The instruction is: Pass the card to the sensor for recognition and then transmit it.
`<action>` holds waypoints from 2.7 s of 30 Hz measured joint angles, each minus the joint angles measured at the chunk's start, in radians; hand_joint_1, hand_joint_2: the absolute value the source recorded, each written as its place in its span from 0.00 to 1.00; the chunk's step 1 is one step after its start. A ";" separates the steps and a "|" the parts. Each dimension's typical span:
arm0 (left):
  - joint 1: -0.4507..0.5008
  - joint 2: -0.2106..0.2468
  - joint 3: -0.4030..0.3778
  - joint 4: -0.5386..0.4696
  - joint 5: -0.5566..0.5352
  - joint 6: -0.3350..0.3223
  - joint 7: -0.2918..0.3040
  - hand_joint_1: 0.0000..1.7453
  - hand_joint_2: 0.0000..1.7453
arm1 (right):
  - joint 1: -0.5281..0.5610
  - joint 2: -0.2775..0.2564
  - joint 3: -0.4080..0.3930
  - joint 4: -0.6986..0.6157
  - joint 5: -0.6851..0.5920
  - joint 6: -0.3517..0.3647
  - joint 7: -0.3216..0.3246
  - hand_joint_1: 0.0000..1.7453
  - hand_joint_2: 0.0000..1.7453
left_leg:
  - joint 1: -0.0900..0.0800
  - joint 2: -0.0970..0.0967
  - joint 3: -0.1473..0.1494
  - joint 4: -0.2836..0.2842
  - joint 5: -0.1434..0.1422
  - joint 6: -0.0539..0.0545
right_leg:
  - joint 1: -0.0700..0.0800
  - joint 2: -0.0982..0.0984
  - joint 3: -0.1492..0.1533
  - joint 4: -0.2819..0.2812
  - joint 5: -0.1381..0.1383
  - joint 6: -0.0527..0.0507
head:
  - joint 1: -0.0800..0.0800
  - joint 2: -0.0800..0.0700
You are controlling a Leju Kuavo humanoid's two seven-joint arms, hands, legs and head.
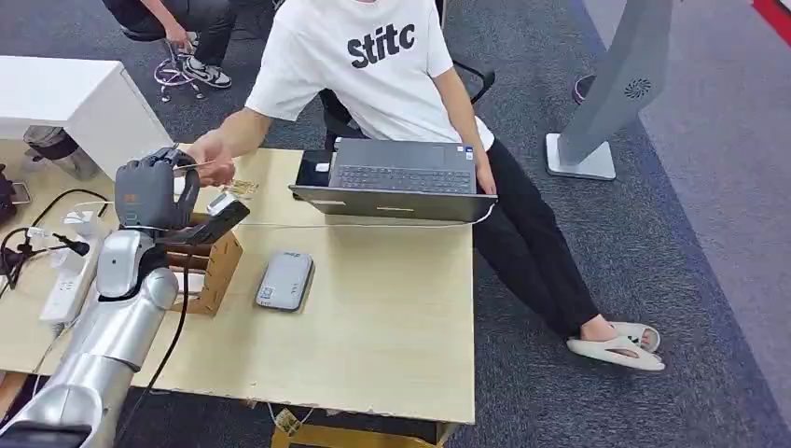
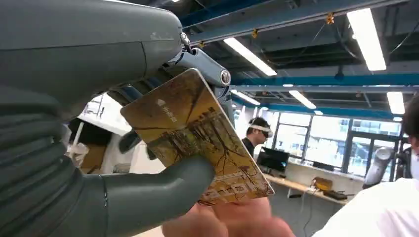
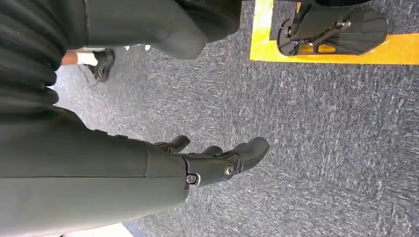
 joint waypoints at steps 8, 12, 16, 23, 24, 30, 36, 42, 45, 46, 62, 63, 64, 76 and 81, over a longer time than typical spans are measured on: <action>0.057 0.015 -0.057 -0.060 -0.051 -0.118 0.068 1.00 1.00 | 0.007 0.000 0.000 0.000 -0.021 -0.002 -0.011 0.00 1.00 | 0.000 0.000 0.000 0.000 0.000 0.000 | 0.000 0.000 0.000 0.000 0.000 0.000 | 0.000 0.000; 0.105 0.019 -0.093 -0.126 -0.053 -0.198 0.093 1.00 1.00 | 0.012 0.000 0.000 0.000 -0.031 -0.003 -0.016 0.00 1.00 | 0.000 0.000 0.000 0.000 0.000 0.000 | 0.000 0.000 0.000 0.000 0.000 0.000 | 0.000 0.000; 0.143 0.024 -0.139 -0.183 -0.057 -0.266 0.105 1.00 1.00 | 0.014 0.000 0.000 0.000 -0.038 -0.003 -0.020 0.00 1.00 | 0.000 0.000 0.000 0.000 0.000 0.000 | 0.000 -0.001 0.000 0.000 0.000 0.000 | 0.000 0.000; 0.171 0.024 -0.208 -0.219 -0.007 -0.344 0.102 1.00 1.00 | 0.016 0.000 0.000 0.000 -0.039 -0.003 -0.023 0.00 1.00 | 0.000 0.000 0.000 0.000 0.000 0.000 | 0.000 -0.001 0.000 0.000 0.000 0.000 | 0.000 0.000; 0.172 0.024 -0.219 -0.219 -0.003 -0.352 0.102 1.00 1.00 | 0.016 0.000 0.000 0.000 -0.039 -0.002 -0.023 0.00 1.00 | 0.000 0.000 0.000 0.000 0.000 0.000 | 0.000 -0.001 0.000 0.000 0.000 0.000 | 0.000 0.000; 0.172 0.021 -0.269 -0.207 0.000 -0.369 0.102 1.00 1.00 | 0.015 0.000 0.000 0.000 -0.038 -0.001 -0.021 0.00 1.00 | 0.000 0.000 0.000 0.000 0.000 0.000 | 0.000 -0.001 0.000 0.000 0.000 0.000 | 0.000 0.000; 0.168 0.008 -0.296 -0.146 -0.019 -0.362 0.124 1.00 1.00 | 0.013 0.000 0.000 0.000 -0.033 0.002 -0.014 0.00 1.00 | 0.000 0.000 0.000 0.000 0.000 0.000 | 0.000 -0.001 0.000 0.000 0.000 0.000 | 0.000 0.000; 0.156 -0.006 -0.301 -0.061 -0.024 -0.355 0.137 1.00 1.00 | 0.012 0.000 0.000 0.000 -0.029 0.003 -0.010 0.00 1.00 | 0.000 0.000 0.000 0.000 0.000 0.000 | 0.000 -0.001 0.000 0.000 0.000 0.000 | 0.000 0.000; 0.152 -0.011 -0.301 -0.020 -0.026 -0.354 0.143 1.00 1.00 | 0.011 0.000 0.000 0.000 -0.026 0.005 -0.005 0.00 1.00 | 0.000 0.000 0.000 0.000 0.000 0.000 | 0.000 -0.001 0.000 0.000 0.000 0.000 | 0.000 0.000; 0.151 -0.012 -0.301 -0.007 -0.026 -0.352 0.145 1.00 1.00 | 0.011 0.000 0.000 0.000 -0.025 0.005 -0.005 0.00 1.00 | 0.000 0.000 0.000 0.000 0.000 0.000 | 0.000 -0.001 0.000 0.000 0.000 0.000 | 0.000 0.000; 0.126 -0.027 -0.301 0.098 -0.027 -0.291 0.128 1.00 1.00 | 0.010 0.000 0.007 0.000 -0.016 0.013 -0.004 0.00 1.00 | 0.000 -0.002 0.004 0.000 0.000 0.000 | 0.000 -0.002 0.005 0.000 0.000 0.000 | 0.000 0.000; 0.126 -0.027 -0.301 0.099 -0.027 -0.282 0.123 1.00 1.00 | 0.010 0.000 0.007 0.000 -0.016 0.013 -0.004 0.00 1.00 | 0.000 -0.002 0.005 0.000 0.000 0.000 | 0.000 -0.002 0.005 0.000 0.000 0.000 | 0.000 0.000; 0.126 -0.027 -0.301 0.099 -0.027 -0.275 0.120 1.00 1.00 | 0.010 0.000 0.007 0.000 -0.016 0.013 -0.004 0.00 1.00 | 0.000 -0.002 0.005 0.000 0.001 0.000 | 0.000 -0.002 0.006 0.000 0.000 0.000 | 0.000 0.000; 0.104 0.013 -0.235 -0.053 0.029 -0.188 0.095 1.00 1.00 | 0.012 0.000 0.007 0.000 -0.024 0.005 -0.008 0.00 1.00 | 0.000 -0.002 0.004 0.000 0.001 -0.001 | 0.000 -0.002 0.005 0.000 0.000 0.000 | 0.000 0.000; 0.051 0.043 -0.178 -0.114 0.017 -0.142 0.090 1.00 1.00 | 0.011 0.000 0.011 0.000 -0.017 0.003 -0.004 0.00 1.00 | 0.001 -0.002 0.004 0.000 0.001 -0.001 | 0.000 -0.002 0.005 0.000 0.000 0.000 | 0.000 0.000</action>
